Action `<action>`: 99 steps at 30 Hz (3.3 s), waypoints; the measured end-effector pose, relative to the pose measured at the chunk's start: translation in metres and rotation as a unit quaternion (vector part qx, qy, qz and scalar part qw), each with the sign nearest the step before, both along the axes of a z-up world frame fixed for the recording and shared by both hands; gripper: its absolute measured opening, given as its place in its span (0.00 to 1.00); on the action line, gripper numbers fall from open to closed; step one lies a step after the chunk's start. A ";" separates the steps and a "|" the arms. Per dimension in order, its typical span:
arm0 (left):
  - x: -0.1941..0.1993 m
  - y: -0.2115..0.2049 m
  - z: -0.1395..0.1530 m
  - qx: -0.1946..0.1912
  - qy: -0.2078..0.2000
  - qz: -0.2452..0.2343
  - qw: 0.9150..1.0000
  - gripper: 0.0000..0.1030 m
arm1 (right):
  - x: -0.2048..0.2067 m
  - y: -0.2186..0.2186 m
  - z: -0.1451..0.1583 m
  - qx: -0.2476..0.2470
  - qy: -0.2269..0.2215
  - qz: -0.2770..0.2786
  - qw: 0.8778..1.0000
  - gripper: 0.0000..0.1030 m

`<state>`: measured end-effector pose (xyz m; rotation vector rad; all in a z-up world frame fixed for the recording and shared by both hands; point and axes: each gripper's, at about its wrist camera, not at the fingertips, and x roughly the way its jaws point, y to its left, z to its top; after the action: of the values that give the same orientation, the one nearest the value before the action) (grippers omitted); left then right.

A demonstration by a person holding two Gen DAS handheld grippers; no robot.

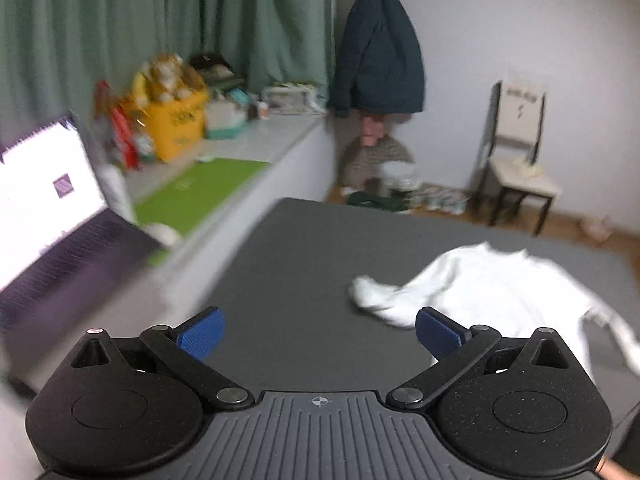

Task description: Fold clothes

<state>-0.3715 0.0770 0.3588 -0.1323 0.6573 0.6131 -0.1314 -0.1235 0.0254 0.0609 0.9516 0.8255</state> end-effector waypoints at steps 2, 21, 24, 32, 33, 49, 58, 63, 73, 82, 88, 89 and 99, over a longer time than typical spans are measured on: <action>-0.016 -0.005 0.008 0.023 0.027 0.017 0.999 0.99 | 0.005 0.005 -0.016 0.004 0.034 -0.018 0.999 0.66; 0.038 -0.047 -0.174 -0.069 0.118 -0.105 0.985 0.99 | -0.018 0.076 -0.031 0.101 0.002 -0.012 0.995 0.04; 0.048 -0.048 -0.184 -0.051 0.121 -0.111 0.985 0.99 | -0.019 0.096 -0.025 0.112 0.001 0.020 0.994 0.04; 0.091 -0.044 -0.205 -0.155 0.049 -0.132 0.978 0.99 | -0.005 0.093 -0.040 0.074 0.085 0.060 0.992 0.57; 0.104 -0.046 -0.209 -0.163 0.038 -0.138 0.976 0.99 | -0.010 0.078 -0.032 0.075 0.065 0.059 0.993 0.57; 0.242 -0.085 -0.306 -0.246 0.063 -0.167 0.953 0.99 | 0.019 -0.259 -0.008 -0.123 0.054 -0.174 0.976 0.43; 0.247 -0.105 -0.318 -0.226 0.095 -0.204 0.948 0.99 | 0.053 -0.265 -0.044 -0.015 0.203 -0.133 0.970 0.16; 0.244 -0.103 -0.324 -0.222 0.108 -0.206 0.947 0.99 | 0.053 -0.268 -0.009 0.116 0.223 -0.130 0.959 0.06; 0.235 -0.118 -0.321 -0.168 0.136 -0.268 0.939 1.00 | 0.051 -0.294 0.014 0.055 0.248 -0.220 0.942 0.06; 0.223 -0.188 -0.323 -0.030 0.108 -0.431 0.895 1.00 | 0.065 -0.294 0.009 0.138 0.262 -0.258 0.920 0.06; 0.214 -0.251 -0.338 0.116 0.106 -0.525 0.837 0.99 | 0.075 -0.295 0.008 0.201 0.264 -0.284 0.899 0.06; 0.212 -0.260 -0.341 0.138 0.101 -0.536 0.827 0.99 | 0.078 -0.293 0.010 0.211 0.260 -0.284 0.898 0.06; 0.220 -0.276 -0.348 0.234 0.044 -0.515 0.824 0.99 | 0.115 -0.285 0.004 0.210 0.247 -0.296 0.898 0.06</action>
<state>-0.1516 -0.1989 0.0110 0.6923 0.5493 -0.2936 -0.0161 -0.4085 0.0291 0.9322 1.1255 0.4274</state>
